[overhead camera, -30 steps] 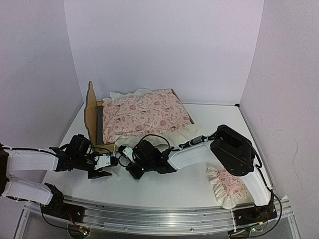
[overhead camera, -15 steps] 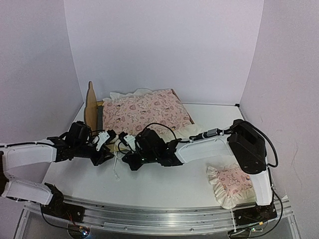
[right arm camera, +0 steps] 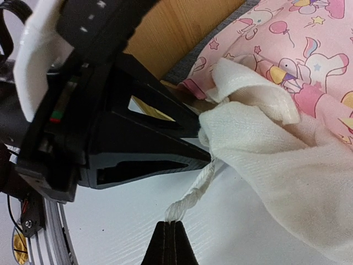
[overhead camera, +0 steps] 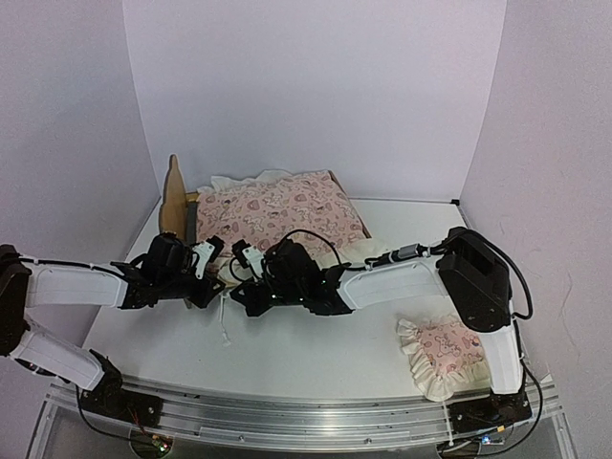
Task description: Set up the pet bed
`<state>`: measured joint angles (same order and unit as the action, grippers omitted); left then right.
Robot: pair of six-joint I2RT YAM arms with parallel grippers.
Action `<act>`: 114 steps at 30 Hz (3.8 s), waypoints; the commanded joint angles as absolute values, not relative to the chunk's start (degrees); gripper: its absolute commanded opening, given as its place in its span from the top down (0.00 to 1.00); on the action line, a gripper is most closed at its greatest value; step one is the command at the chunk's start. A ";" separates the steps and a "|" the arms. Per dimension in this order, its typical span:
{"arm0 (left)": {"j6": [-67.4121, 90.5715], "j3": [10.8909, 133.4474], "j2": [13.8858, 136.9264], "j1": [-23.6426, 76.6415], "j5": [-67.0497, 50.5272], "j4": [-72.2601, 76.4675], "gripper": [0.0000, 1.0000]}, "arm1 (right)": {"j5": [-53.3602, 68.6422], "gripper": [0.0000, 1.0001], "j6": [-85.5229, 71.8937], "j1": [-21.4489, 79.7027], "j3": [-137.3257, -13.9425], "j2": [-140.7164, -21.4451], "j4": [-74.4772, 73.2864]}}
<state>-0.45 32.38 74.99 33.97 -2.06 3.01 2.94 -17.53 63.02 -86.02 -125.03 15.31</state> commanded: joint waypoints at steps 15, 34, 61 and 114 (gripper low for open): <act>5.71 35.85 76.01 32.96 7.44 0.78 1.00 | 6.65 1.00 -20.59 61.01 -87.16 -125.60 21.18; -2.13 44.46 69.17 31.33 -9.90 -18.77 1.00 | 15.20 1.00 -25.33 58.96 -109.63 -143.55 19.25; -27.99 49.02 71.42 29.35 -18.98 -30.82 0.61 | 19.78 1.00 -35.81 56.67 -115.04 -152.29 27.67; -64.04 39.41 79.38 13.75 -25.51 1.48 0.63 | 24.01 1.00 -37.87 56.55 -117.62 -153.97 31.59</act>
